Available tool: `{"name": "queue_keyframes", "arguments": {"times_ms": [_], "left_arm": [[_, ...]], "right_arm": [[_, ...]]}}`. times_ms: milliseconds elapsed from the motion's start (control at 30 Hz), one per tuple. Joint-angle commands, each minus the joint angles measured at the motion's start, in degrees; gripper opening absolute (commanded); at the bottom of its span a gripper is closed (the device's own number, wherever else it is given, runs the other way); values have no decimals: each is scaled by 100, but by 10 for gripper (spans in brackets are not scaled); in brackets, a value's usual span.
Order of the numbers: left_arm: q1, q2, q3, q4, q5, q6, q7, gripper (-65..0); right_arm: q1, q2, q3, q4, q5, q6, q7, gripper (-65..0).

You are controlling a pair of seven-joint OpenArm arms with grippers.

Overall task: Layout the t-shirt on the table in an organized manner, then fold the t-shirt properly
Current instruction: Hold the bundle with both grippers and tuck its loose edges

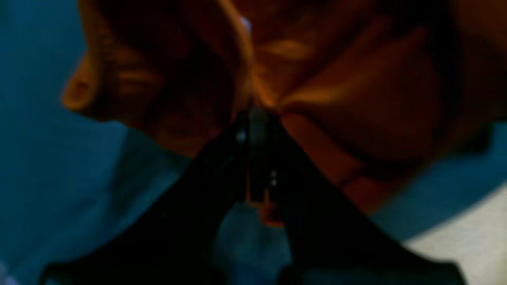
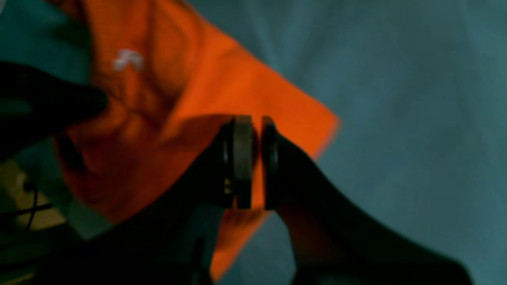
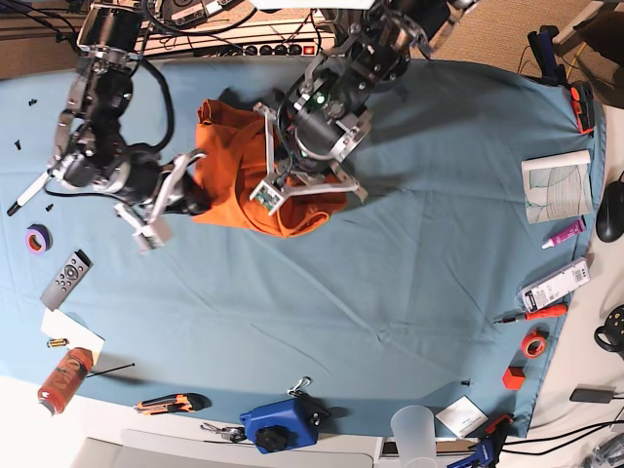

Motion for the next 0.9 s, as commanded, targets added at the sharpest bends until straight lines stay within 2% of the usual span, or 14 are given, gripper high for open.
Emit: {"name": "queue_keyframes", "arguments": {"times_ms": [0,100,200,233,300,367,467,533,600,700,800,867], "left_arm": [[-39,81,4,107,-66,-15,-120,-650],[-20,81,4,107,-173,-15,-181,-650],[-17,81,4,109,-354,-22,-382,-650],[-17,81,4,109,-470,-90,-527,-650],[-15,79,4,103,-645,-431,-970,-650],[-17,79,4,59,-728,-704,-1412,-650],[-20,81,-2,-101,-669,-776,-1773,-650],[-22,79,-2,-269,-380,-769,-1834,-650],[-20,76,-31,-452,22,-717,-1836,-650],[-24,79,-269,-675,398,-426,-1893,-650],[-59,79,-715,-654,669,35,-1794,-650],[-125,79,-1029,-553,723,144,-1589,-650]], "right_arm": [[92,79,-90,79,116,6,181,-606],[90,76,-407,79,-11,6,195,-606],[26,76,-533,74,-455,6,450,-606],[-17,79,-527,74,-619,6,627,-606],[-103,79,-516,74,-931,6,870,-606],[-138,76,-516,74,-1016,6,863,-606],[-179,79,-518,74,-1014,6,859,-606],[-203,76,-518,74,-1019,6,844,-606],[-238,79,-518,72,-1019,6,835,-606],[-291,79,-518,72,-1043,6,833,-606],[-304,79,-518,72,-1043,6,826,-606],[-304,79,-516,72,-1045,6,828,-606]]}}
